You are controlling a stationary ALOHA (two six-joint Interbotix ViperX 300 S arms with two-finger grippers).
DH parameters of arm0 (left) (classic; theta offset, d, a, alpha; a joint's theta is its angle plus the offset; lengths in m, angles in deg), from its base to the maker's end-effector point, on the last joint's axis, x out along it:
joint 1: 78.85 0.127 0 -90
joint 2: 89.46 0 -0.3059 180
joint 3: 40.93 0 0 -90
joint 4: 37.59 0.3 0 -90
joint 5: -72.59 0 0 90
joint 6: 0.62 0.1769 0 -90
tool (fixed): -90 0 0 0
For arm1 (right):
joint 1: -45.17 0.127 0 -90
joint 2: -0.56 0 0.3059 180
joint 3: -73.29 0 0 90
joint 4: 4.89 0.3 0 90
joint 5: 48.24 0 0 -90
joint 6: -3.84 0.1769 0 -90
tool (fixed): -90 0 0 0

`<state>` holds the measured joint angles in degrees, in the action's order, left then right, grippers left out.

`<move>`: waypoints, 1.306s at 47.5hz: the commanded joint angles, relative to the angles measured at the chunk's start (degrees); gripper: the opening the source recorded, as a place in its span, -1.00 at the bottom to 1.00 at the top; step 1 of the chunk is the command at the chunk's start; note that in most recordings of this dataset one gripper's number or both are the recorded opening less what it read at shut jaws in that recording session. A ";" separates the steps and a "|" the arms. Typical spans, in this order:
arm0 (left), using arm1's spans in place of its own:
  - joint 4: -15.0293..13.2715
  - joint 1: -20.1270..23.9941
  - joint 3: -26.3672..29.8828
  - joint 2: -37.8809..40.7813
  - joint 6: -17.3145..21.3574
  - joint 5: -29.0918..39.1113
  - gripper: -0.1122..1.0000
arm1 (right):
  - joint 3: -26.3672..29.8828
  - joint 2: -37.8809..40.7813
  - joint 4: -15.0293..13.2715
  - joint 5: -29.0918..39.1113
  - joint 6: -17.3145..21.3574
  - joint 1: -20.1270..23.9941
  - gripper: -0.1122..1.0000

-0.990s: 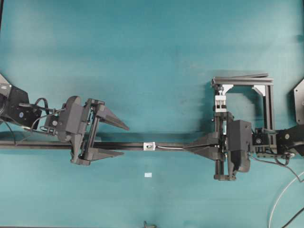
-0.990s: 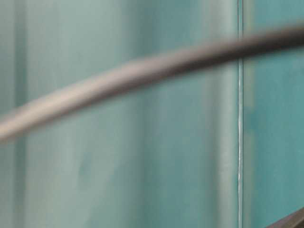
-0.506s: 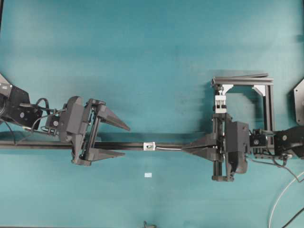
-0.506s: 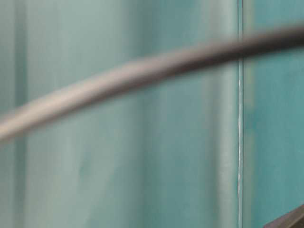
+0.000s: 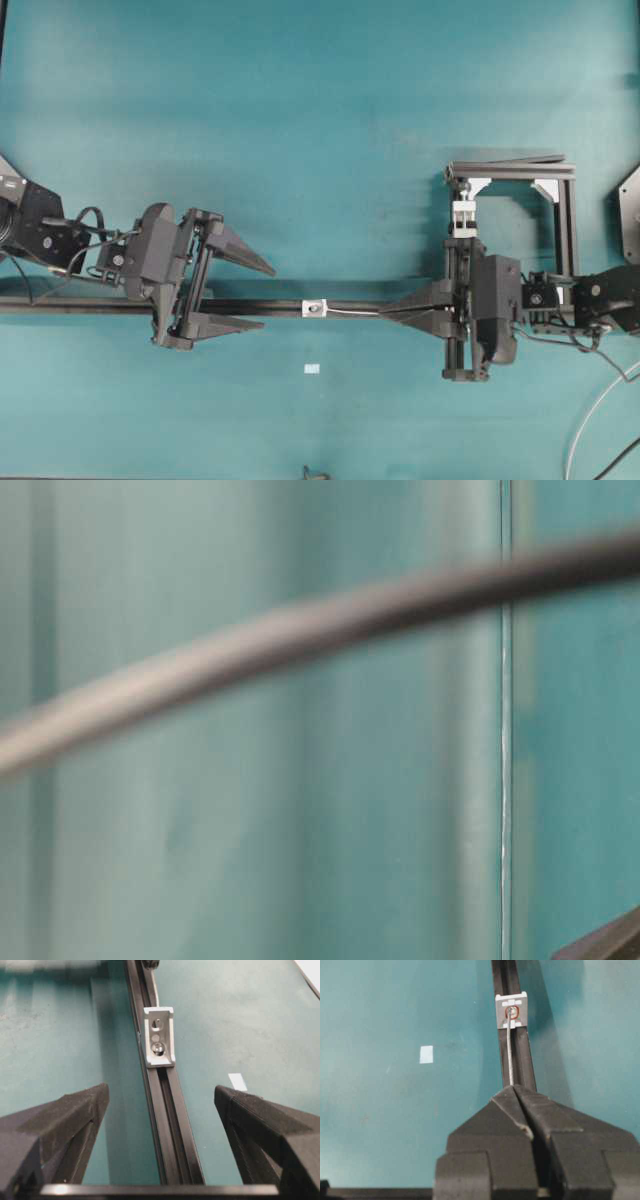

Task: Insert the wire through the hole in the metal fitting marked with a red label.
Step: 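Push the wire tip leftward through the fitting hole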

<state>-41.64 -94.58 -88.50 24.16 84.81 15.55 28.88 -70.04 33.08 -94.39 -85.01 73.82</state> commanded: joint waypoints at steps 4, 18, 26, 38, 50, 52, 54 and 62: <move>0.26 0.09 0.79 -1.05 0.00 0.09 0.44 | 1.14 -0.35 0.09 -0.53 -0.09 -0.44 -0.81; 0.18 0.09 0.88 -1.05 0.00 0.44 0.45 | 1.23 -0.26 0.00 -0.62 -0.09 -0.62 -0.81; 0.26 0.09 0.88 -1.05 0.00 0.44 0.45 | 1.85 0.09 0.00 -0.62 -0.26 -0.88 -0.81; 0.26 0.44 0.97 -1.05 0.09 1.67 0.42 | 3.34 1.67 0.00 -0.62 -0.44 -1.85 -0.81; 0.26 0.44 1.67 -1.05 0.09 2.72 0.27 | 4.57 2.72 0.00 -0.62 -0.53 -2.55 -0.81; 0.18 0.44 1.76 -1.05 0.09 2.81 0.27 | 4.83 2.90 -0.09 -0.62 -0.62 -2.55 -0.81; 0.18 0.44 1.85 -1.05 0.09 2.90 0.27 | 5.01 2.99 -0.09 -0.62 -0.70 -2.55 -0.81; 0.18 0.44 2.29 -1.05 0.00 2.90 0.27 | 5.62 3.34 -0.18 -0.62 -0.70 -2.90 -0.81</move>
<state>-41.55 -94.40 -87.09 24.24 84.81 18.71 33.45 -65.91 33.08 -94.30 -85.89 71.18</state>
